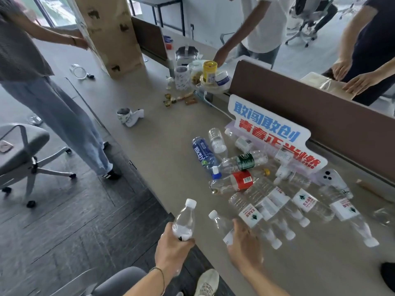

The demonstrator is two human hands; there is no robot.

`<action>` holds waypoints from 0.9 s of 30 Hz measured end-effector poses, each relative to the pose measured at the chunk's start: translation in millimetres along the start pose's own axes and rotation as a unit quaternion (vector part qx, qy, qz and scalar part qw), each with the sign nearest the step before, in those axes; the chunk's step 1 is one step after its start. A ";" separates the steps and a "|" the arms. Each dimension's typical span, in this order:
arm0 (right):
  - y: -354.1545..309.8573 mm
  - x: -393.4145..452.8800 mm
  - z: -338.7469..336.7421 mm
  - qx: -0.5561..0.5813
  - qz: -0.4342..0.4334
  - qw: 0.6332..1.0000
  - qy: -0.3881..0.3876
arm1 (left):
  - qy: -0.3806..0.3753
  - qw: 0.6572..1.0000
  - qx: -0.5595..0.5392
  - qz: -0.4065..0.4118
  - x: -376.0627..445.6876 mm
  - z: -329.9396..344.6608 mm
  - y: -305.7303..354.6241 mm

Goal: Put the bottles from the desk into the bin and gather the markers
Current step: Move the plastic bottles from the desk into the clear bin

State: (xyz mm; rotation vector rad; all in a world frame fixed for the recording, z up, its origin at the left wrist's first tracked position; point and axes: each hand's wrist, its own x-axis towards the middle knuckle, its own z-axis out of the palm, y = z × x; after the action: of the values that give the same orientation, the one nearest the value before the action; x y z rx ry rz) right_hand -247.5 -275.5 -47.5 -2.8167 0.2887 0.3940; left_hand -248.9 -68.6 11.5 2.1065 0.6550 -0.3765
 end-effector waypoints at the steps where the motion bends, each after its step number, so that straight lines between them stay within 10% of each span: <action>1: -1.7 -0.7 -2.0 0.010 -0.001 1.000 0.005 | 0.000 1.000 -0.004 -0.004 0.4 0.1 1.9; 17: 127.9 -49.9 -160.6 0.219 0.245 0.930 0.166 | -0.229 0.954 0.077 0.180 -22.5 138.7 164.5; 27: 258.4 -202.9 -163.0 0.233 0.495 0.777 0.312 | -0.425 0.840 0.172 0.289 -160.5 297.1 186.1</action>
State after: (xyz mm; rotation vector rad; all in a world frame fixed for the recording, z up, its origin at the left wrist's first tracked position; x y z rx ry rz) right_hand -460.2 -535.9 98.7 -1.9671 1.7441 -0.4152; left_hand -280.0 -451.7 42.1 2.0416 -0.6019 -1.0399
